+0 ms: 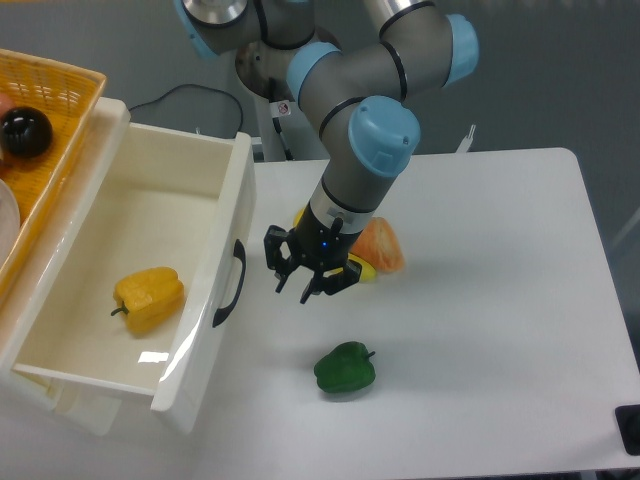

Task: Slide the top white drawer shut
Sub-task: 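Lower the gripper against the drawer front beside its black handle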

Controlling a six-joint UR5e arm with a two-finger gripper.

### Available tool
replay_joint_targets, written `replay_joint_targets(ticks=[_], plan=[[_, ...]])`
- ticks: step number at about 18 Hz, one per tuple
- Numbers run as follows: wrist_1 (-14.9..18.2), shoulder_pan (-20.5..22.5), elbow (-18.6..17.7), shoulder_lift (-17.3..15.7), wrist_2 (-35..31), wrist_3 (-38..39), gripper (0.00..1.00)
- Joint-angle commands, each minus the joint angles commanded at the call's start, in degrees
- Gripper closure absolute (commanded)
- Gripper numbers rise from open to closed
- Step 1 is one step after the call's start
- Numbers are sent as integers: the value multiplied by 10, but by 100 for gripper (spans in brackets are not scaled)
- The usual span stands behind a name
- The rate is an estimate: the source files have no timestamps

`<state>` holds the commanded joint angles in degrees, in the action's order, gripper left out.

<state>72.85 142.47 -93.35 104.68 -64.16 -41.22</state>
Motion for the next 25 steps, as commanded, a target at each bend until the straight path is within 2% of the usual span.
replay_joint_targets(ticks=[7, 19, 25], plan=[[8, 5, 13, 1, 11, 12, 96], [17, -12, 11, 6, 47, 12, 98], [40, -16, 8, 6, 47, 11, 98]])
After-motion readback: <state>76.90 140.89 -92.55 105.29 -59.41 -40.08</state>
